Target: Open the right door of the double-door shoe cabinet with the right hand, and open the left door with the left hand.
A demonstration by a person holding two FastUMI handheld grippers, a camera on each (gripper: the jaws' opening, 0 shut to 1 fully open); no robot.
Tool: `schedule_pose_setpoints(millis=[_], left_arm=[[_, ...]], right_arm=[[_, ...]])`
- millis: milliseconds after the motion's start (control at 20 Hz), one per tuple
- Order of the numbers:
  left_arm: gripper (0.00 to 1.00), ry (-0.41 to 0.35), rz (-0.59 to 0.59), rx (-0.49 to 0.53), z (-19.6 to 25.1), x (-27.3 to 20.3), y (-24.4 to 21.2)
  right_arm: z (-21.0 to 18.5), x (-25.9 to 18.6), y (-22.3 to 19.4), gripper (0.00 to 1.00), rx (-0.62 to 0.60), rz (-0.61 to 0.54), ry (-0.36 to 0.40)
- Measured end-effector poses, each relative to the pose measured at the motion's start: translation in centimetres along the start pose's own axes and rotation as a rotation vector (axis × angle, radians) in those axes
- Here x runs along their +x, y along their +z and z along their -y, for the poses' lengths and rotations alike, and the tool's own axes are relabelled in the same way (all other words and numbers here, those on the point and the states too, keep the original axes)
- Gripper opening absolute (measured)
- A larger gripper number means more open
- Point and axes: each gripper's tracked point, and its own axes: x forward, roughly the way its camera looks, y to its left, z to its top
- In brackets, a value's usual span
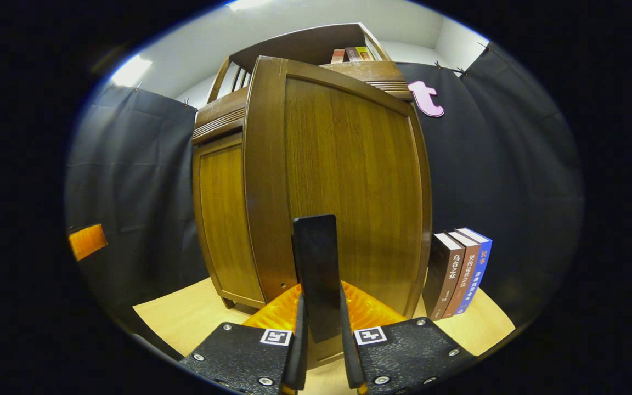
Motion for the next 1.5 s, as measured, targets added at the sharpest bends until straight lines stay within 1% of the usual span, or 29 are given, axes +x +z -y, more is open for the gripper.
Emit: schedule_pose_setpoints(millis=[50,100,200,250,300,350,400,450,650,700,750,1050,1150,1200,1250,1500], left_arm=[[0.97,-0.001,-0.001,-0.001,0.1,0.0,-0.1],[0.94,-0.002,0.001,-0.004,0.3,0.0,0.0],[0.94,-0.007,0.002,-0.013,0.8,-0.1,0.1],[0.94,-0.010,0.002,-0.015,1.1,0.0,0.0],[0.94,-0.014,0.001,-0.015,1.4,-0.1,-0.1],[0.94,-0.019,0.000,-0.014,1.6,0.0,-0.2],[0.94,-0.026,0.000,-0.012,1.9,-0.1,-0.1],[0.94,-0.032,0.000,-0.009,2.2,-0.1,-0.1],[0.94,-0.055,0.003,-0.014,3.4,-0.3,-0.2],[0.95,-0.058,0.004,-0.012,3.5,-0.4,0.0],[0.95,-0.060,0.005,-0.010,3.6,-0.4,0.0],[0.94,-0.069,0.014,-0.021,4.2,-0.1,0.2],[0.94,-0.068,0.017,-0.019,4.2,-0.3,0.2],[0.94,-0.069,0.018,-0.019,4.2,-0.4,0.2],[0.94,-0.067,0.018,-0.018,4.2,-0.4,0.1],[0.94,-0.045,0.015,-0.017,3.4,-0.4,-0.2]], right_arm=[[0.5,-0.4,-0.1,0.27,-0.001,-0.002,-0.010],[1.0,-1.1,-0.1,0.27,-0.001,-0.003,-0.021],[2.4,-2.1,-0.2,0.27,-0.002,-0.010,-0.049],[2.9,-2.8,-0.4,0.36,-0.009,-0.013,-0.057],[3.5,-3.1,-0.1,0.24,-0.014,-0.006,-0.063],[4.2,-3.5,-0.2,0.31,-0.020,-0.012,-0.071],[5.0,-3.9,-0.2,0.30,-0.026,-0.018,-0.085],[5.5,-4.4,-0.1,0.20,-0.038,-0.024,-0.100],[7.9,-5.1,-0.2,0.17,-0.067,-0.023,-0.165],[8.6,-5.4,-0.2,0.06,-0.066,-0.022,-0.179],[9.1,-5.5,-0.1,0.16,-0.066,-0.021,-0.191],[12.8,-6.9,-0.1,0.08,-0.085,-0.034,-0.244],[13.8,-7.6,0.0,0.05,-0.072,-0.026,-0.220],[14.3,-7.2,-0.1,0.15,-0.067,-0.023,-0.209],[14.8,-7.3,-0.1,0.04,-0.061,-0.020,-0.192],[17.4,-8.3,0.2,0.04,-0.050,0.001,-0.119]])
